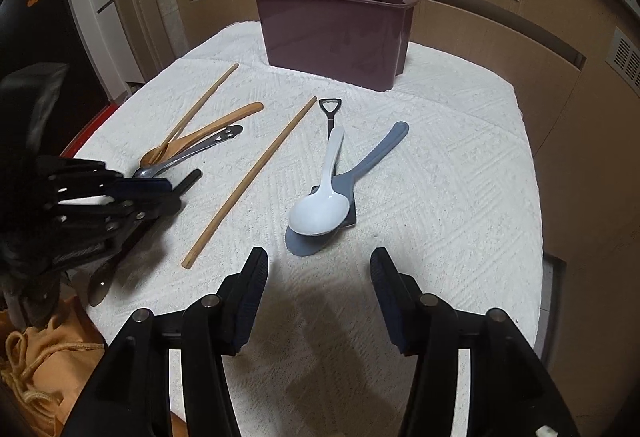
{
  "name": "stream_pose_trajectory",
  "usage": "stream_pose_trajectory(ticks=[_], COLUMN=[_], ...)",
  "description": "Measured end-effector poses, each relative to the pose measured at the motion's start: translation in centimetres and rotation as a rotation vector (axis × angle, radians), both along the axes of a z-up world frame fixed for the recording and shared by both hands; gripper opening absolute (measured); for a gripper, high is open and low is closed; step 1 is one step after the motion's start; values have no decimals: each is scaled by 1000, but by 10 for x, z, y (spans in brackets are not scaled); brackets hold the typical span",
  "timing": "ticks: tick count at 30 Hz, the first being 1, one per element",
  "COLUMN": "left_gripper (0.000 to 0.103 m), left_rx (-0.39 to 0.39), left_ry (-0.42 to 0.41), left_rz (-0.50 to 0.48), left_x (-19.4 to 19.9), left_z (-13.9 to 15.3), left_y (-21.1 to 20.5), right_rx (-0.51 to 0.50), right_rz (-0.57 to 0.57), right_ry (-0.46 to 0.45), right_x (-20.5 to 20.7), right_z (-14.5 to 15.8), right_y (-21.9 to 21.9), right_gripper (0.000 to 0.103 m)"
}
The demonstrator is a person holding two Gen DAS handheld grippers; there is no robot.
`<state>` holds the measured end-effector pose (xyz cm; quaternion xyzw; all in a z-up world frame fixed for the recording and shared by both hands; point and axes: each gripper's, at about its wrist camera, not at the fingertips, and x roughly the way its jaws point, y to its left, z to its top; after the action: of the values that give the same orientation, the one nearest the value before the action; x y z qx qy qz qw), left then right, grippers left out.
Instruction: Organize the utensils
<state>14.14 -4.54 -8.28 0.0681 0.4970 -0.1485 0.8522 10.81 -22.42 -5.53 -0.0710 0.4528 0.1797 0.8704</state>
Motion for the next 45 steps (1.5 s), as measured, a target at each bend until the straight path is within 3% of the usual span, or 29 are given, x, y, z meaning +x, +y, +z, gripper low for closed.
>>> stream_pose_trajectory(ticks=[6, 10, 11, 15, 21, 25, 31, 36, 45], left_gripper=[20, 19, 14, 12, 12, 12, 12, 12, 12], left_rx=[29, 59, 49, -41, -175, -221, -270, -300, -347], left_ry=[74, 51, 38, -119, -431, -529, -543, -528, -537], left_rz=[-2, -2, 2, 22, 71, 85, 97, 104, 82], left_x=[13, 9, 7, -6, -24, -24, -20, -21, -27], left_z=[-1, -1, 0, 18, 93, 119, 124, 112, 119], left_y=[-1, -6, -5, 4, 33, 51, 68, 72, 63], right_rx=[-8, 8, 13, 19, 35, 28, -36, -49, 64], right_rz=[-14, -12, -12, -12, 31, 53, 9, 14, 15], right_ry=[-54, -75, -78, -128, -109, -21, 101, 153, -64], right_x=[-9, -8, -7, 0, 43, 81, 118, 113, 64], right_z=[2, 4, 5, 18, 33, 20, -12, -23, 42], right_y=[-9, -10, -9, -7, 10, 33, 49, 51, 36], right_gripper=[51, 51, 51, 51, 50, 34, 27, 10, 10])
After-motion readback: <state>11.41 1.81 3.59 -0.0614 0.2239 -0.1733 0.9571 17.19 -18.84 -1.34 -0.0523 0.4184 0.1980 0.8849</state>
